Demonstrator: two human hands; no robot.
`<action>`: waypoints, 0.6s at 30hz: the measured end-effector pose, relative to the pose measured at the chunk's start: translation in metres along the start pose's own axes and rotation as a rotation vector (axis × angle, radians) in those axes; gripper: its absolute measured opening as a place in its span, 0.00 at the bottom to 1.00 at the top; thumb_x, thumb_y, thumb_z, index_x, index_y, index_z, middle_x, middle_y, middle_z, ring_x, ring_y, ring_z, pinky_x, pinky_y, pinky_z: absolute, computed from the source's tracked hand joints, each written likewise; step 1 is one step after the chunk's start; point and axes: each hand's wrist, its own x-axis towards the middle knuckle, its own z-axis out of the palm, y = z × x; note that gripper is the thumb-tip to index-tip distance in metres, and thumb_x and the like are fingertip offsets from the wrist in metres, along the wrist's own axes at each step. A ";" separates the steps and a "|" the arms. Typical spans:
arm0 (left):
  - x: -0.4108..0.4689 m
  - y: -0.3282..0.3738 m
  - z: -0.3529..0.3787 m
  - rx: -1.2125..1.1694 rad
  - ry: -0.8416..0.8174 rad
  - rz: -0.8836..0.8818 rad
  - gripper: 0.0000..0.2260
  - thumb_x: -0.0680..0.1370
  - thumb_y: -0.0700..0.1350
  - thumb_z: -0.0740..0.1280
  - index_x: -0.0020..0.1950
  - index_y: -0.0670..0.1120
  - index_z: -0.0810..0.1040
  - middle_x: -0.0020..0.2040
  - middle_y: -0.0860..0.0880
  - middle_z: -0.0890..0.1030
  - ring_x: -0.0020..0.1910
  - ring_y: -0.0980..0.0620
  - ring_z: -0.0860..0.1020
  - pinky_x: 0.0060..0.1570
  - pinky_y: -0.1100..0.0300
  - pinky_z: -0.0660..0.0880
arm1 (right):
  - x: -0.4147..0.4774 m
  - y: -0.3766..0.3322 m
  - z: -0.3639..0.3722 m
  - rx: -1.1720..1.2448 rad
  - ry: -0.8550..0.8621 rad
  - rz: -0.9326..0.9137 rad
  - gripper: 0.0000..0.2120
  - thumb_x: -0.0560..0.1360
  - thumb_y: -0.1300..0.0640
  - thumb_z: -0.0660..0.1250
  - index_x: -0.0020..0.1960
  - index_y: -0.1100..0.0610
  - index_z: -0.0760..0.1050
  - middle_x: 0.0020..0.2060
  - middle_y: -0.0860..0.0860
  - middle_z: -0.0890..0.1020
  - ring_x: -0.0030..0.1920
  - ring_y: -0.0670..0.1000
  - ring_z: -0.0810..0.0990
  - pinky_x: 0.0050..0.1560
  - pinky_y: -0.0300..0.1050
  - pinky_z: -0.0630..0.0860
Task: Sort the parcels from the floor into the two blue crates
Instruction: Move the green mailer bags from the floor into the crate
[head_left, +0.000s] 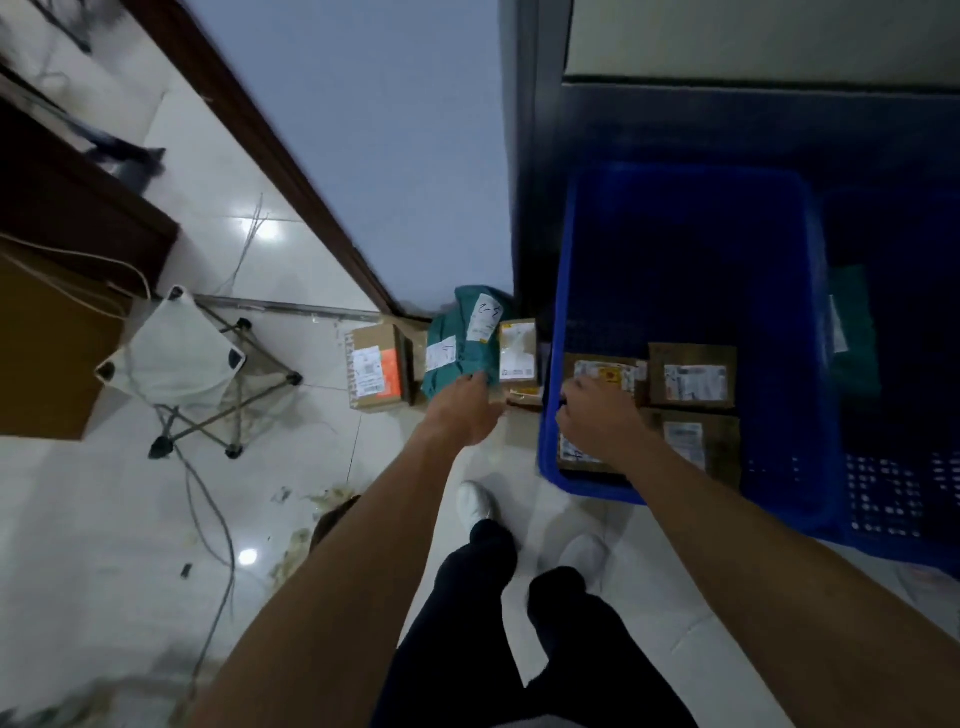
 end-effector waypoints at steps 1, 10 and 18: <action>-0.003 -0.012 0.001 -0.012 -0.013 -0.019 0.21 0.81 0.54 0.62 0.70 0.43 0.69 0.65 0.41 0.76 0.62 0.41 0.76 0.58 0.48 0.74 | 0.000 -0.008 0.006 -0.023 0.007 -0.027 0.11 0.82 0.55 0.56 0.58 0.59 0.73 0.55 0.56 0.77 0.54 0.56 0.77 0.52 0.50 0.74; 0.045 -0.108 0.018 -0.157 -0.089 -0.039 0.18 0.82 0.52 0.61 0.67 0.44 0.73 0.64 0.41 0.78 0.60 0.40 0.77 0.57 0.50 0.75 | 0.042 -0.078 0.056 -0.031 -0.029 -0.036 0.14 0.81 0.54 0.57 0.61 0.61 0.74 0.57 0.57 0.77 0.58 0.58 0.76 0.51 0.53 0.74; 0.127 -0.170 0.049 -0.235 -0.161 -0.039 0.21 0.83 0.54 0.60 0.73 0.47 0.70 0.67 0.41 0.77 0.65 0.40 0.75 0.61 0.50 0.72 | 0.122 -0.096 0.118 0.034 -0.103 0.099 0.16 0.80 0.56 0.58 0.65 0.61 0.71 0.62 0.59 0.75 0.61 0.59 0.75 0.53 0.51 0.73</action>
